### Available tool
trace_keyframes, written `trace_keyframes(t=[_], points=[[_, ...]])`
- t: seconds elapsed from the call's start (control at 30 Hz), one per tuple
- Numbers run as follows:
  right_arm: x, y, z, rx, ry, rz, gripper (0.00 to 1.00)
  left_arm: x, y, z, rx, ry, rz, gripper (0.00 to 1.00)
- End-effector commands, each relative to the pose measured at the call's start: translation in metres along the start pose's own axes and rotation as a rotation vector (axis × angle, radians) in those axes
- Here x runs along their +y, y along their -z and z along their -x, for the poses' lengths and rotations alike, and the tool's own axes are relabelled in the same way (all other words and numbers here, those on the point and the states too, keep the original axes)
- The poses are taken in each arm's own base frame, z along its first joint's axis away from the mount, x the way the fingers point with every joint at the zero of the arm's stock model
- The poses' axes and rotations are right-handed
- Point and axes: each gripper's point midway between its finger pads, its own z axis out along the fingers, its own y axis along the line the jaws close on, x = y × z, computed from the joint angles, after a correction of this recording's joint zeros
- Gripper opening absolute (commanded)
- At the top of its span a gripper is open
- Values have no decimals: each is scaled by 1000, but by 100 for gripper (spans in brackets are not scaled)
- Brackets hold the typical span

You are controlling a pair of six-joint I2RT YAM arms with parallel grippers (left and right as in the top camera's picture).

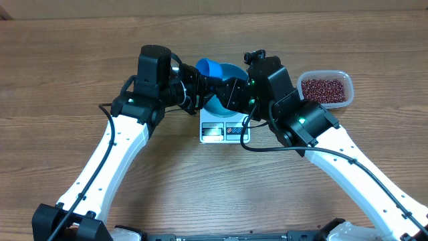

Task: Scoop item into bowl and weigh 150g on scale
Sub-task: 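Grasp the scoop handle with the right gripper from the left gripper, then carry the blue scoop with the right gripper to the bean tub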

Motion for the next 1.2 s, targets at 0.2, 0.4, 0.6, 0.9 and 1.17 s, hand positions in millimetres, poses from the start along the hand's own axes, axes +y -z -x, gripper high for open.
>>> trace_keyframes(t=[0.2, 0.4, 0.6, 0.9, 1.17], points=[[8, -6, -3, 21, -29, 19, 23, -11, 2, -4, -39, -40, -24, 4], [7, -6, -2, 14, -30, 13, 19, -10, 1, -6, -35, -43, -22, 4], [7, -6, -2, 13, -29, 13, 11, -10, 1, -6, -34, -43, -22, 4], [2, -6, 1, -6, -18, -13, 4, -10, 1, -6, -30, -44, -21, 14], [-2, -6, 6, -20, 115, -27, 4, -12, 2, 1, -71, -315, -20, 93]])
